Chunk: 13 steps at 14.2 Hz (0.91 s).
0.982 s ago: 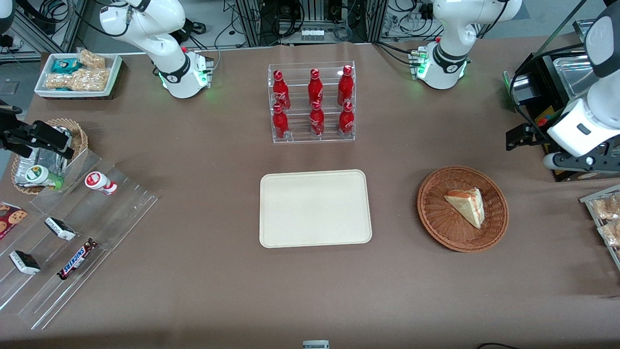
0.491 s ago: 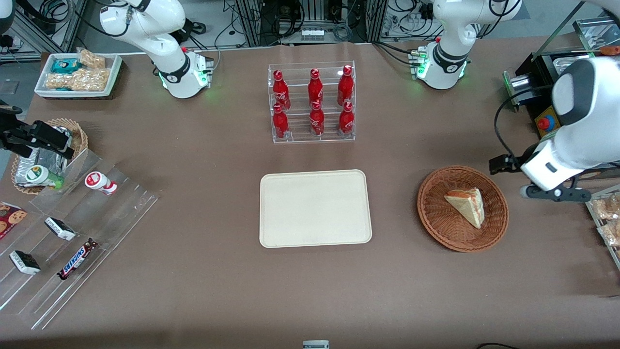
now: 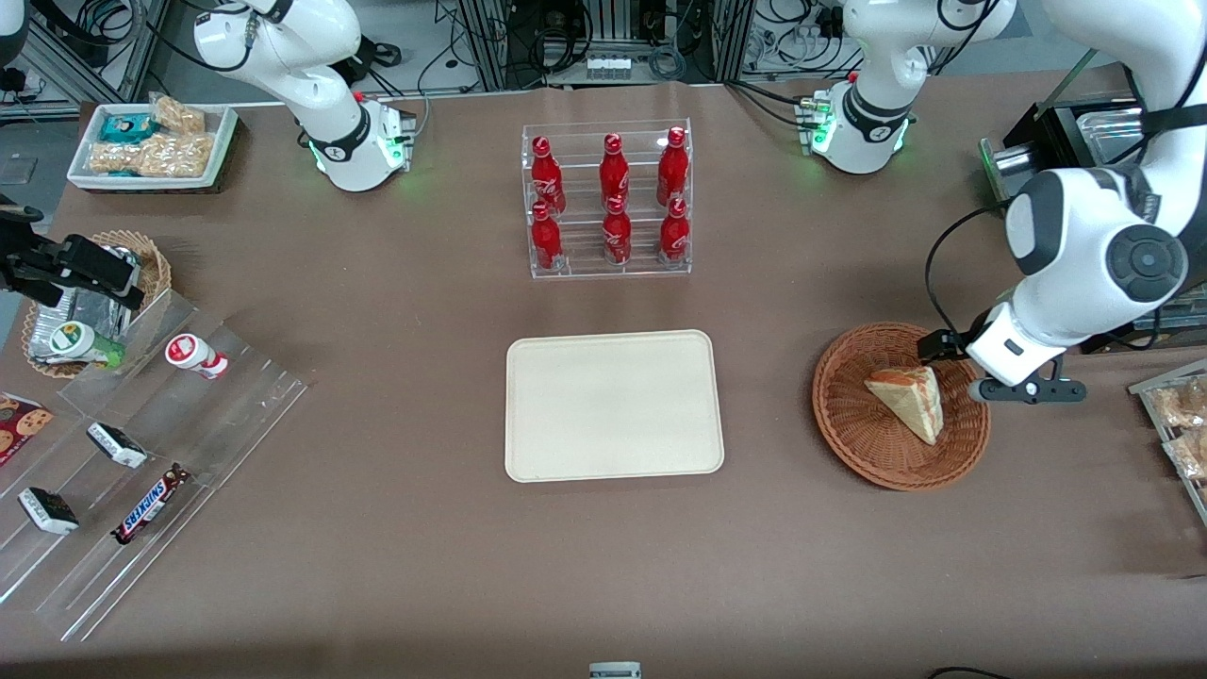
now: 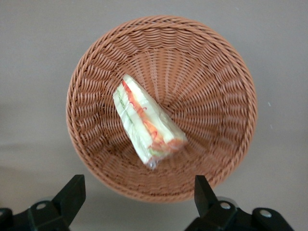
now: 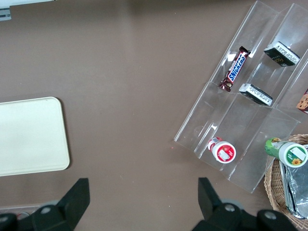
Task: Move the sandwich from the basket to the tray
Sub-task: 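Lower the open left gripper onto the wrapped sandwich in the basket, then close the left gripper on the sandwich and lift it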
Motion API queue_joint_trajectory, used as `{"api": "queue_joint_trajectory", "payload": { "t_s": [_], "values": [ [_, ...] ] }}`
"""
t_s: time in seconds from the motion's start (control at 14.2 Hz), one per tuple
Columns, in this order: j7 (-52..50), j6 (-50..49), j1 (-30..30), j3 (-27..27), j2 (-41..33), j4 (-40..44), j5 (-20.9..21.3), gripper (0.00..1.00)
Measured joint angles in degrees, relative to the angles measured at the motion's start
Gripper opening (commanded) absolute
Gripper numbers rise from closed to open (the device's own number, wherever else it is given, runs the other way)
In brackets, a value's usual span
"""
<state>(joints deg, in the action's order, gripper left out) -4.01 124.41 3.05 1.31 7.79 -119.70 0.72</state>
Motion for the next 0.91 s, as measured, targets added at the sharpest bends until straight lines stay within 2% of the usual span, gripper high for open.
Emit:
{"api": "queue_joint_trajectory", "payload": {
  "t_s": [0.21,0.49,0.7,0.77,0.91],
  "values": [
    [-15.43,6.09,0.00,0.00,0.69,-3.53,0.04,1.00],
    [-37.44,11.39,0.03,-0.08,3.75,-4.14,0.15,1.00],
    [-45.08,16.07,0.03,-0.09,6.05,-5.34,0.17,0.98],
    [-46.05,16.95,0.03,-0.09,6.54,-6.02,0.13,0.77],
    [-49.51,17.70,0.03,-0.09,7.44,-6.91,0.05,0.19]
  ]
}}
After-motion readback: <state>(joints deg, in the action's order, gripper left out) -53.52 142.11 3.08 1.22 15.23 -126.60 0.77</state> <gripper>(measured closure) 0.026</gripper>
